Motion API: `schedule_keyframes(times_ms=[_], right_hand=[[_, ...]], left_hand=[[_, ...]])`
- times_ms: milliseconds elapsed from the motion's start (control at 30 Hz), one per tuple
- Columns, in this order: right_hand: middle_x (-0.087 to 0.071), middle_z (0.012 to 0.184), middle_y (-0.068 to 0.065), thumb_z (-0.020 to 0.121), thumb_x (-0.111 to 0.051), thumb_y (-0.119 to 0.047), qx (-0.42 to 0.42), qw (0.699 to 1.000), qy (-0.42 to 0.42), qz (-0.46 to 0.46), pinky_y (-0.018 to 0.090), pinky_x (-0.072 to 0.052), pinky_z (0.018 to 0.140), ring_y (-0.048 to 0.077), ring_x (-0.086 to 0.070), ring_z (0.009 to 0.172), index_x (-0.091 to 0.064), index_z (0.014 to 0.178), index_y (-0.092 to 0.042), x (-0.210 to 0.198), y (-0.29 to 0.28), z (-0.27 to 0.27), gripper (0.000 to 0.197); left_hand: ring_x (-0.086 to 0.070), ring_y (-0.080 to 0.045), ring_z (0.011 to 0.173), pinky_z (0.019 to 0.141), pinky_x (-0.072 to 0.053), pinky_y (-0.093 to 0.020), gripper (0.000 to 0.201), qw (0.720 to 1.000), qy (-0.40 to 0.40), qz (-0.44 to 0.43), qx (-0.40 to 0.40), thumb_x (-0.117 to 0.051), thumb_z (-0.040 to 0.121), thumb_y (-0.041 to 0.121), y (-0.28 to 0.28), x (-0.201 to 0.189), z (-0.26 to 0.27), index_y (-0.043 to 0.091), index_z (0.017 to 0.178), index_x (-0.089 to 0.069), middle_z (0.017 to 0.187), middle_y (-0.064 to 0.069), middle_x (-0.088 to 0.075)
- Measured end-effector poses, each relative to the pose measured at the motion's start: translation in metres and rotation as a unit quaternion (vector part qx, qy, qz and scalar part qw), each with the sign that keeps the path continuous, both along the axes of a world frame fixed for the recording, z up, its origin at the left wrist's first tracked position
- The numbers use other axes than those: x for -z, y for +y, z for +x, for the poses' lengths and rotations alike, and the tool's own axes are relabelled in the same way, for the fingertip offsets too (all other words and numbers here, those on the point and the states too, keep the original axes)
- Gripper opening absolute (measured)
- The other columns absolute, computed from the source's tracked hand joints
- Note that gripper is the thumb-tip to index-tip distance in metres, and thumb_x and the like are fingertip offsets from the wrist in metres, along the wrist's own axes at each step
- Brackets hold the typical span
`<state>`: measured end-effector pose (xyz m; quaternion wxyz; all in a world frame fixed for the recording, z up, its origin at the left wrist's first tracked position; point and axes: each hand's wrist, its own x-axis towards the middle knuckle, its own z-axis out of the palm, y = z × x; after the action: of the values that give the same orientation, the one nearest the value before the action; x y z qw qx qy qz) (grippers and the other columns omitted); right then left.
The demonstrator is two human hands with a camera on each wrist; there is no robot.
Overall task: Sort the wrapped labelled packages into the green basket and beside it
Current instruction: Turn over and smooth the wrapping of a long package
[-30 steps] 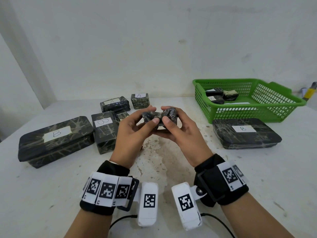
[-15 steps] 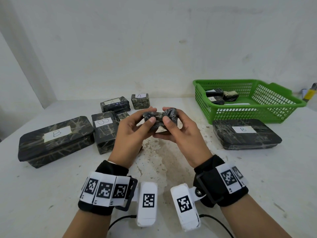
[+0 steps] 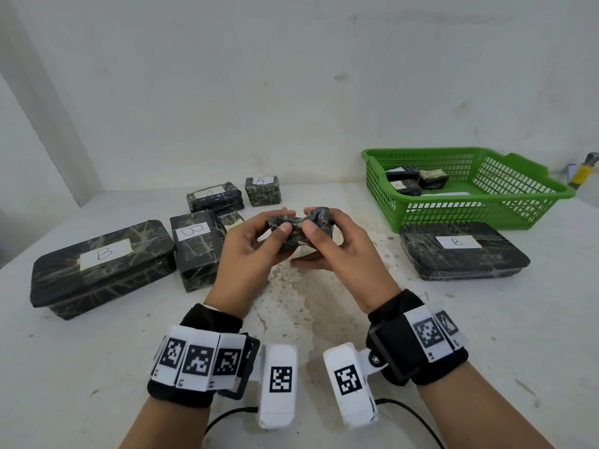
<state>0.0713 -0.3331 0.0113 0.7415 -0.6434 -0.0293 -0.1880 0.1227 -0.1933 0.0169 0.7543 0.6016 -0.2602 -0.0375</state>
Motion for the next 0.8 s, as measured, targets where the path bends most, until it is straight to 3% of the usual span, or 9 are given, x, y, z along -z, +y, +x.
schedule_keyframes(times_ms=[200, 300, 433, 533, 633, 733, 800], right_hand=[[-0.055, 0.122, 0.020, 0.092, -0.065, -0.023, 0.026, 0.999, -0.016, -0.023, 0.038, -0.062, 0.070, 0.025, -0.067, 0.108, -0.060, 0.114, -0.009, 0.000, -0.002, 0.001, 0.026], [-0.055, 0.124, 0.020, 0.092, -0.065, -0.023, 0.027, 1.000, -0.010, -0.012, 0.039, -0.062, 0.071, 0.026, -0.066, 0.109, -0.060, 0.115, -0.008, 0.002, -0.002, 0.002, 0.028], [-0.054, 0.125, 0.017, 0.083, -0.068, -0.036, 0.030, 0.999, -0.012, -0.009, 0.037, -0.062, 0.072, 0.030, -0.066, 0.109, -0.062, 0.114, -0.013, 0.000, 0.001, 0.001, 0.039], [-0.053, 0.124, 0.019, 0.089, -0.066, -0.027, 0.040, 0.999, -0.026, -0.014, 0.039, -0.062, 0.070, 0.032, -0.067, 0.106, -0.060, 0.114, -0.010, -0.001, 0.000, 0.000, 0.030], [-0.056, 0.124, 0.019, 0.093, -0.064, -0.024, 0.045, 0.999, -0.018, -0.013, 0.038, -0.062, 0.069, 0.031, -0.069, 0.101, -0.060, 0.115, -0.011, -0.002, -0.002, 0.000, 0.026], [-0.059, 0.127, 0.010, 0.089, -0.063, -0.038, 0.039, 0.999, 0.003, -0.033, 0.033, -0.060, 0.063, 0.026, -0.074, 0.081, -0.057, 0.125, -0.024, -0.007, -0.001, -0.004, 0.039], [-0.053, 0.137, -0.005, 0.081, -0.060, -0.053, 0.046, 0.997, 0.018, -0.059, 0.029, -0.057, 0.056, 0.022, -0.074, 0.072, -0.046, 0.136, -0.036, -0.011, -0.002, -0.007, 0.060]], left_hand=[[-0.072, -0.022, 0.099, 0.087, -0.057, -0.030, 0.028, 1.000, -0.001, -0.005, 0.016, -0.060, 0.091, 0.005, 0.001, -0.001, -0.003, 0.003, 0.118, -0.065, 0.114, -0.017, -0.070], [-0.072, -0.019, 0.094, 0.085, -0.057, -0.029, 0.024, 1.000, -0.003, 0.002, 0.006, -0.056, 0.094, -0.002, 0.000, -0.001, -0.003, 0.001, 0.116, -0.065, 0.112, -0.018, -0.070], [-0.071, -0.020, 0.099, 0.090, -0.056, -0.032, 0.026, 1.000, 0.003, -0.008, 0.012, -0.058, 0.093, 0.003, -0.001, -0.001, -0.004, 0.002, 0.119, -0.065, 0.117, -0.018, -0.068], [-0.069, -0.023, 0.106, 0.091, -0.056, -0.032, 0.035, 0.999, 0.007, -0.016, 0.045, -0.070, 0.086, 0.012, 0.002, -0.004, -0.003, 0.009, 0.120, -0.066, 0.122, -0.014, -0.068], [-0.069, -0.025, 0.108, 0.091, -0.055, -0.032, 0.039, 0.999, -0.009, 0.008, 0.044, -0.075, 0.081, 0.009, 0.003, -0.004, -0.003, 0.008, 0.119, -0.066, 0.121, -0.005, -0.069], [-0.068, -0.028, 0.109, 0.093, -0.054, -0.036, 0.034, 0.999, -0.019, 0.008, 0.026, -0.072, 0.085, 0.005, 0.002, -0.002, -0.001, 0.005, 0.119, -0.065, 0.120, -0.009, -0.069], [-0.069, -0.029, 0.107, 0.090, -0.056, -0.035, 0.036, 1.000, -0.011, -0.014, 0.015, -0.072, 0.085, 0.013, 0.001, -0.001, 0.001, 0.004, 0.119, -0.064, 0.117, -0.013, -0.070]])
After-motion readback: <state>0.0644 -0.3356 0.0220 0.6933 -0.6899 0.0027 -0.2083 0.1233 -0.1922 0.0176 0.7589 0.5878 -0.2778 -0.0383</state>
